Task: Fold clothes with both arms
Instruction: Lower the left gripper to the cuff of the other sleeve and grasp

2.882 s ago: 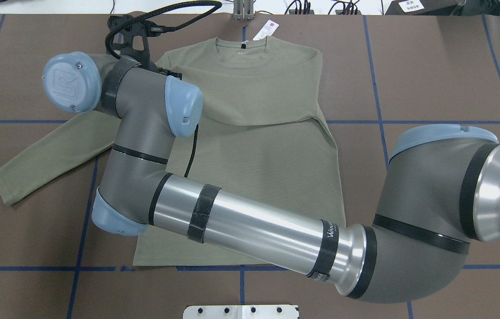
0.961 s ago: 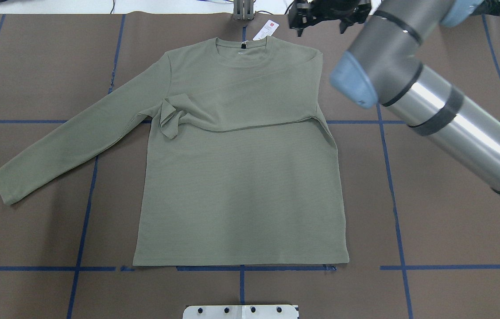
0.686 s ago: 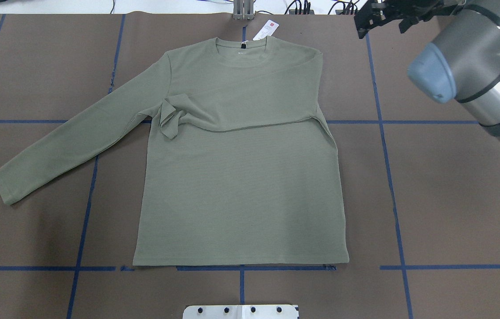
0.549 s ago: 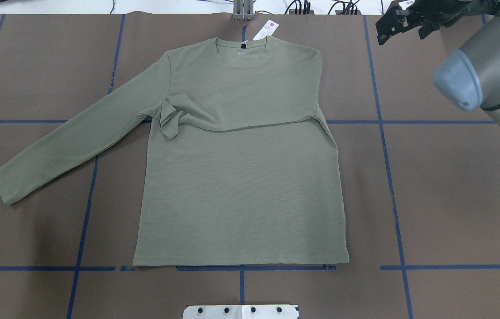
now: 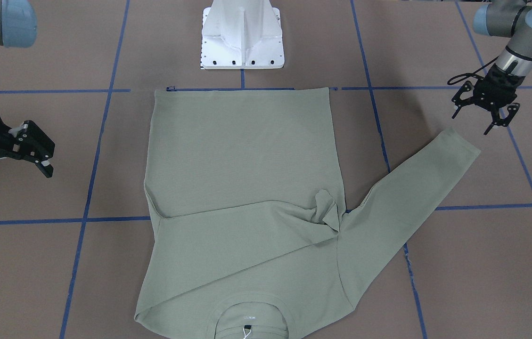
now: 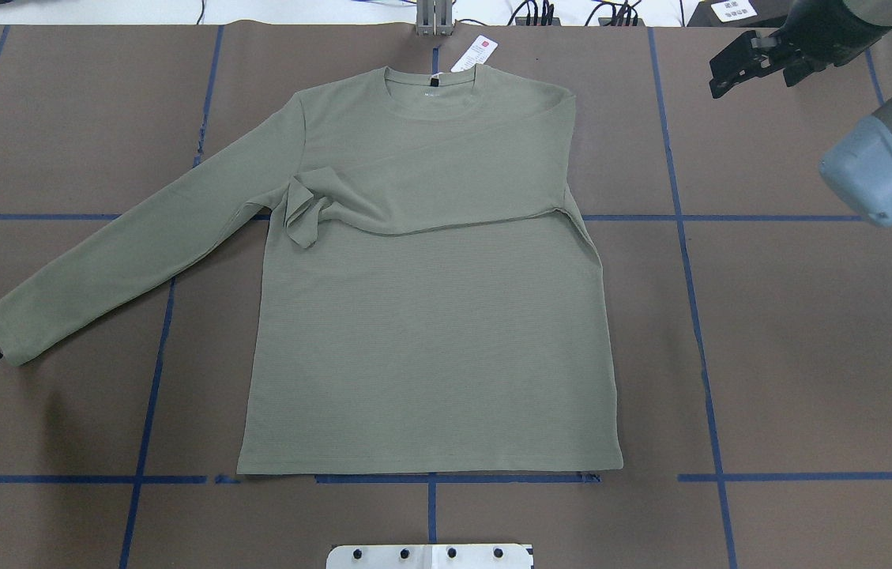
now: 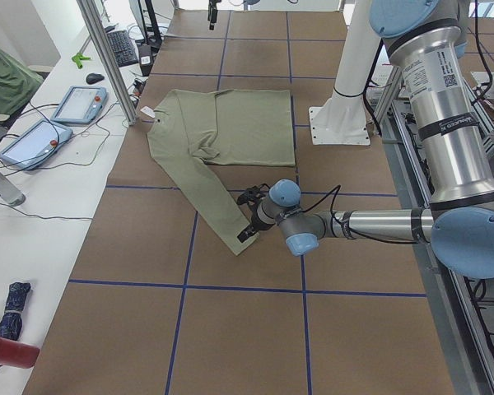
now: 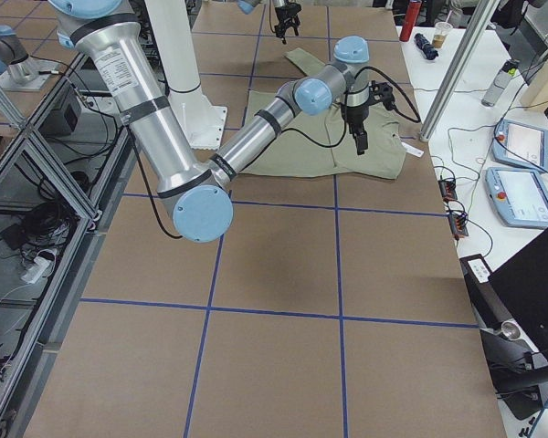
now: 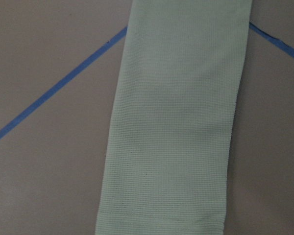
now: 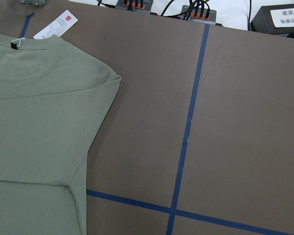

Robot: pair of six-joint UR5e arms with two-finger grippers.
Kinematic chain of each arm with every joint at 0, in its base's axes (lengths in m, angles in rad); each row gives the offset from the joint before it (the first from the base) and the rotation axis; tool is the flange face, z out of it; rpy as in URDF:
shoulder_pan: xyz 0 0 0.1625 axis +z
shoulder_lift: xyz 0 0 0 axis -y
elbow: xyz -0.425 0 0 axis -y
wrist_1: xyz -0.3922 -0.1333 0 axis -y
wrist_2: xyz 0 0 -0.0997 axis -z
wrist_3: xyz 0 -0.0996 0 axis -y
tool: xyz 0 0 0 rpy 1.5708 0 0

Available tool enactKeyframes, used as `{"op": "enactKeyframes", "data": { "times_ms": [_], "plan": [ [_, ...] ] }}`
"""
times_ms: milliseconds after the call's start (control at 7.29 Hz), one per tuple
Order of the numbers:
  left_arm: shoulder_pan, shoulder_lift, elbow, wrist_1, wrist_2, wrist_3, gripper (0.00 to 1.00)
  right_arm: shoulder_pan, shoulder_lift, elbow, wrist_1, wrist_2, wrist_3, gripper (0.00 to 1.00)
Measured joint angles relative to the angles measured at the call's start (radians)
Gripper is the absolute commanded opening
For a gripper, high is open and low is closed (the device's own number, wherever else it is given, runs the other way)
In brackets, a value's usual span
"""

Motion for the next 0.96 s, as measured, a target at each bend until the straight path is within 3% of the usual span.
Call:
{"op": "enactKeyframes", "data": {
  "times_ms": [549, 686, 823, 961],
  "plan": [
    [0.060, -0.038, 0.050, 0.001, 0.017, -0.001, 0.72, -0.001, -0.001, 0.000, 0.002, -0.001, 0.003, 1.00],
    [0.069, -0.043, 0.054, 0.001, 0.018, -0.001, 0.65, -0.001, -0.001, 0.000, 0.002, -0.002, 0.003, 1.00],
    [0.072, -0.046, 0.056, 0.001, 0.018, 0.000, 0.27, -0.001, -0.001, -0.001, 0.002, -0.002, 0.003, 1.00],
    [0.074, -0.048, 0.057, 0.001, 0.018, 0.000, 0.00, -0.001, -0.001, -0.001, 0.002, -0.002, 0.003, 1.00]
  ]
}}
